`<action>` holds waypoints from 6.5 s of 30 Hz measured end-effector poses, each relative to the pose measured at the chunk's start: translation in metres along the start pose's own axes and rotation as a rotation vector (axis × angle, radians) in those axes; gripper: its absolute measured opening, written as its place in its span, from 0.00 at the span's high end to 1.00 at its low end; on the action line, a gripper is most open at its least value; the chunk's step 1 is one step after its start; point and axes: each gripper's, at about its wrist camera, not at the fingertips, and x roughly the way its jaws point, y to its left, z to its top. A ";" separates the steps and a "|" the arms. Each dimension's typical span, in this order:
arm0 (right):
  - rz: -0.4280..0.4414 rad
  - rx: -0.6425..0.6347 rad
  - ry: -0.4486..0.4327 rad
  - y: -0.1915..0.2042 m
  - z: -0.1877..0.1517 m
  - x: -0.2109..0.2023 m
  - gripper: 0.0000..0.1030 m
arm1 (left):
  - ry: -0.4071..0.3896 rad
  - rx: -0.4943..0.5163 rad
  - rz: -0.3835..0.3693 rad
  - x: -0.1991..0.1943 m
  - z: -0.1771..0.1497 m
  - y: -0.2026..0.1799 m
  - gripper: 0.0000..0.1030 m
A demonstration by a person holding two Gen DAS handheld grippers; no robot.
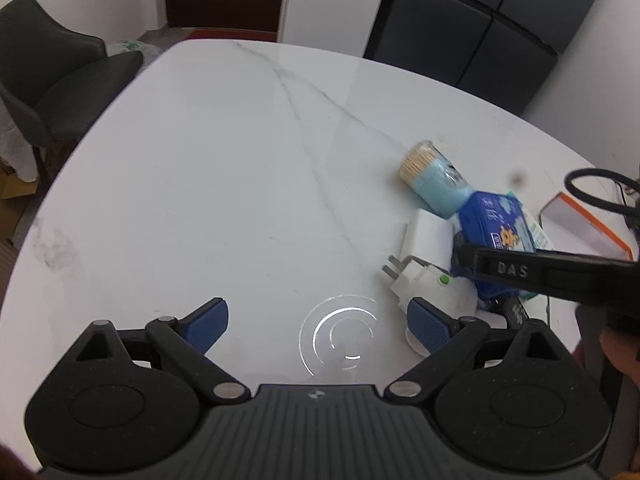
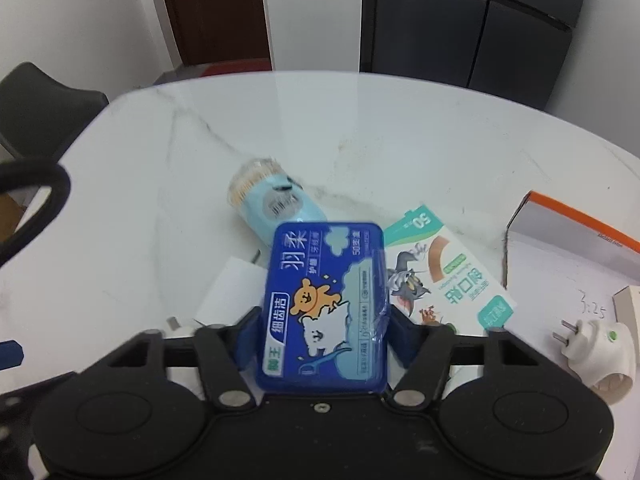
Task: Organize rigid objects
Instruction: 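Move both grippers back to the pile, right gripper toward the blue bear tin, then grasp the blue bear tin with the right gripper while the left grasps another white adapter, then carry the blue tin and the white adapter toward the orange-rimmed box, then lower the blue tin into the box and open the right gripper while the left carries the adapter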
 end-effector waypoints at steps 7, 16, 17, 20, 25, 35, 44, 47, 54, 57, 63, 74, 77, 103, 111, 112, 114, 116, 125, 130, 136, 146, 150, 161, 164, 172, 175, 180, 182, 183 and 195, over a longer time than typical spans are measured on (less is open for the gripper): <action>0.007 0.099 -0.087 -0.033 -0.007 -0.033 0.29 | 0.022 0.046 -0.092 0.018 -0.001 -0.023 0.04; -0.002 0.210 -0.171 -0.086 -0.039 -0.091 0.29 | 0.055 0.100 -0.091 0.059 -0.002 -0.058 0.01; -0.005 0.219 -0.175 -0.088 -0.042 -0.093 0.29 | 0.048 0.097 -0.095 0.062 -0.003 -0.060 0.01; -0.004 0.246 -0.175 -0.097 -0.054 -0.101 0.29 | 0.005 0.111 -0.109 0.065 -0.005 -0.060 0.02; 0.009 0.263 -0.162 -0.100 -0.064 -0.105 0.29 | -0.048 0.160 -0.107 0.060 -0.012 -0.056 0.18; 0.039 0.241 -0.162 -0.095 -0.073 -0.112 0.29 | -0.098 0.203 -0.074 0.054 -0.028 -0.057 0.29; 0.061 0.228 -0.159 -0.090 -0.090 -0.124 0.29 | -0.120 0.118 -0.078 0.023 -0.035 -0.044 0.30; 0.074 0.215 -0.153 -0.085 -0.098 -0.129 0.29 | -0.146 0.113 -0.080 0.004 -0.038 -0.046 0.30; 0.108 0.191 -0.149 -0.071 -0.113 -0.142 0.29 | -0.196 0.134 -0.083 -0.034 -0.048 -0.060 0.30; 0.107 0.180 -0.155 -0.069 -0.118 -0.148 0.29 | -0.203 0.140 -0.088 -0.044 -0.052 -0.067 0.30; 0.108 0.186 -0.171 -0.076 -0.127 -0.160 0.29 | -0.213 0.137 -0.096 -0.053 -0.055 -0.076 0.30; 0.062 0.239 -0.214 -0.109 -0.136 -0.178 0.29 | -0.238 0.179 -0.127 -0.065 -0.060 -0.109 0.30; 0.049 0.254 -0.219 -0.117 -0.139 -0.182 0.29 | -0.239 0.201 -0.138 -0.066 -0.062 -0.119 0.30; -0.024 0.287 -0.227 -0.146 -0.146 -0.200 0.29 | -0.194 0.280 -0.187 -0.060 -0.077 -0.162 0.29; -0.040 0.312 -0.228 -0.160 -0.151 -0.203 0.29 | -0.180 0.303 -0.201 -0.058 -0.082 -0.175 0.29; -0.042 0.315 -0.228 -0.161 -0.152 -0.203 0.29 | -0.178 0.305 -0.204 -0.058 -0.083 -0.177 0.29; -0.045 0.318 -0.225 -0.164 -0.153 -0.203 0.29 | -0.174 0.306 -0.206 -0.057 -0.085 -0.180 0.29; -0.049 0.324 -0.226 -0.167 -0.154 -0.204 0.29 | -0.170 0.312 -0.210 -0.056 -0.086 -0.184 0.29; -0.062 0.345 -0.230 -0.182 -0.158 -0.207 0.29 | -0.160 0.336 -0.226 -0.053 -0.093 -0.202 0.30; -0.066 0.354 -0.233 -0.191 -0.159 -0.207 0.29 | -0.155 0.348 -0.231 -0.051 -0.096 -0.212 0.29; -0.068 0.358 -0.232 -0.200 -0.159 -0.206 0.29 | -0.152 0.349 -0.233 -0.049 -0.097 -0.220 0.29; -0.061 0.353 -0.230 -0.210 -0.157 -0.202 0.29 | -0.153 0.347 -0.224 -0.047 -0.097 -0.228 0.29; -0.061 0.346 -0.233 -0.213 -0.155 -0.201 0.29 | -0.157 0.344 -0.218 -0.046 -0.096 -0.230 0.29; -0.073 0.327 -0.233 -0.224 -0.148 -0.199 0.29 | -0.162 0.338 -0.213 -0.043 -0.093 -0.240 0.29; -0.076 0.323 -0.229 -0.228 -0.147 -0.198 0.29 | -0.162 0.338 -0.211 -0.040 -0.093 -0.244 0.29; -0.083 0.311 -0.220 -0.238 -0.141 -0.193 0.29 | -0.153 0.335 -0.203 -0.032 -0.093 -0.253 0.29; -0.084 0.308 -0.214 -0.242 -0.139 -0.189 0.29 | -0.148 0.330 -0.200 -0.029 -0.092 -0.255 0.29; -0.090 0.294 -0.195 -0.244 -0.133 -0.181 0.29 | -0.146 0.322 -0.193 -0.025 -0.090 -0.258 0.29; -0.085 0.289 -0.196 -0.243 -0.131 -0.180 0.29 | -0.146 0.318 -0.188 -0.023 -0.089 -0.258 0.29; -0.083 0.284 -0.197 -0.243 -0.129 -0.179 0.29 | -0.147 0.315 -0.185 -0.023 -0.089 -0.258 0.29; -0.102 0.256 -0.173 -0.245 -0.116 -0.163 0.29 | -0.128 0.290 -0.175 -0.009 -0.084 -0.261 0.29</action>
